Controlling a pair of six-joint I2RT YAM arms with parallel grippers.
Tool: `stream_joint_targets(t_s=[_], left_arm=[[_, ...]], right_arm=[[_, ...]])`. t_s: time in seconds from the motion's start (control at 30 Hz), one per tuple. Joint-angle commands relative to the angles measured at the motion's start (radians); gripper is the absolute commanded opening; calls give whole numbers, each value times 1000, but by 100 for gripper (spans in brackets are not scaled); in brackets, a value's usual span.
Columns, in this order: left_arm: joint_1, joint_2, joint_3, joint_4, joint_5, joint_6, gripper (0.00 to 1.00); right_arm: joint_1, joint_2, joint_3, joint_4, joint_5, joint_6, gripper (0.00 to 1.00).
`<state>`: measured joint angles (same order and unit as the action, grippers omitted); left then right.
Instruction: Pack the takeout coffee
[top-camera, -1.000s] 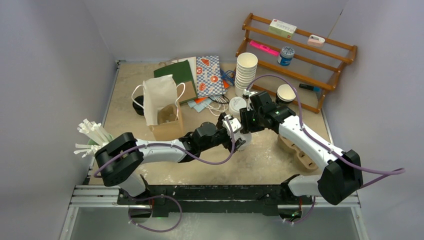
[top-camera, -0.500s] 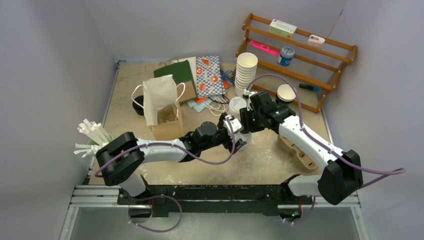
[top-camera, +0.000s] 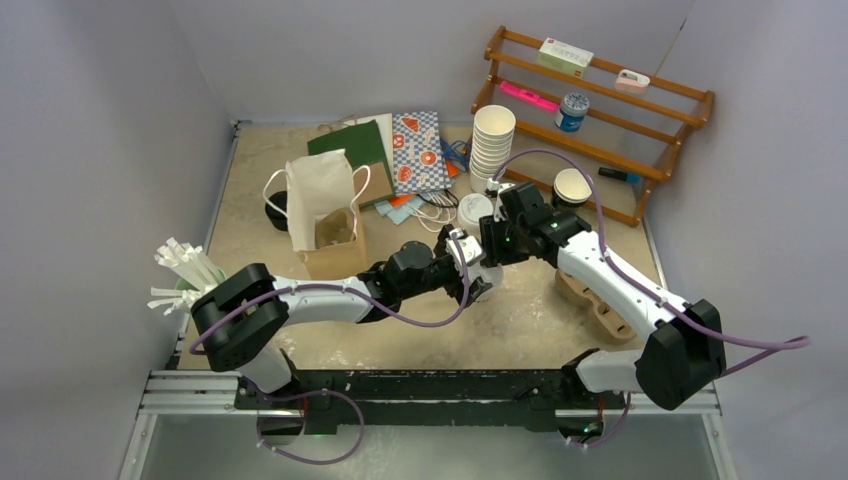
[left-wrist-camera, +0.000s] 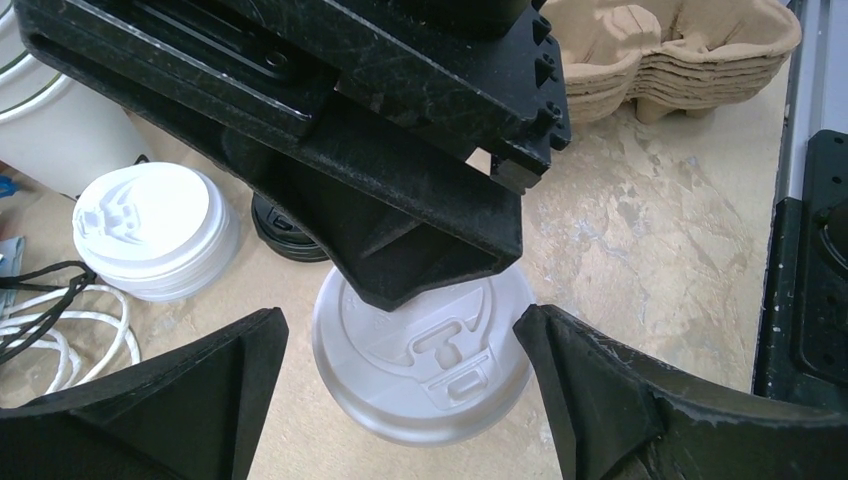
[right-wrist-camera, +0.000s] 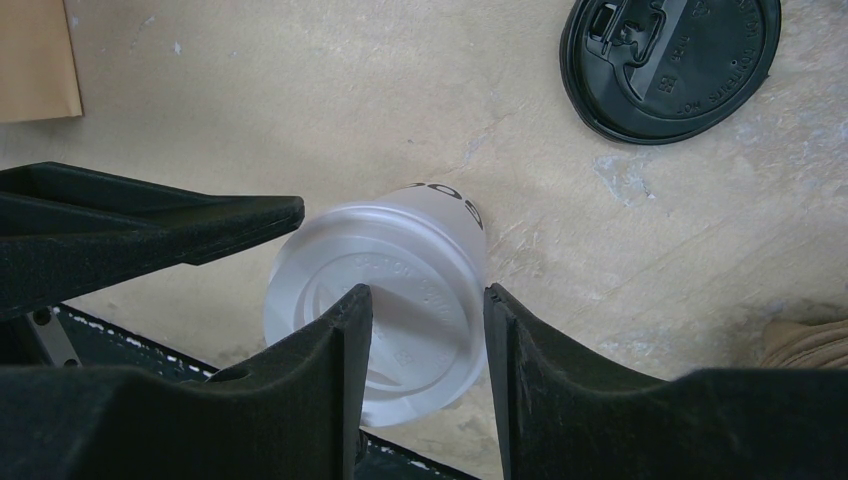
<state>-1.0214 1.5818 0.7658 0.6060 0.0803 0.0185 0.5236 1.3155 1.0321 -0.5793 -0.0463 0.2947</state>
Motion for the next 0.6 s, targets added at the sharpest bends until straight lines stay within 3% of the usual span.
stream_joint_targets(t_s=[0.0,0.57], left_arm=[[5,-19,-3,-23,31,-11,97],[12,-53,-37,-36,13,-11,98]], right_arm=[[9,-4,6,-26,-14,1,47],[9,-3,2,-23,-15,2,46]])
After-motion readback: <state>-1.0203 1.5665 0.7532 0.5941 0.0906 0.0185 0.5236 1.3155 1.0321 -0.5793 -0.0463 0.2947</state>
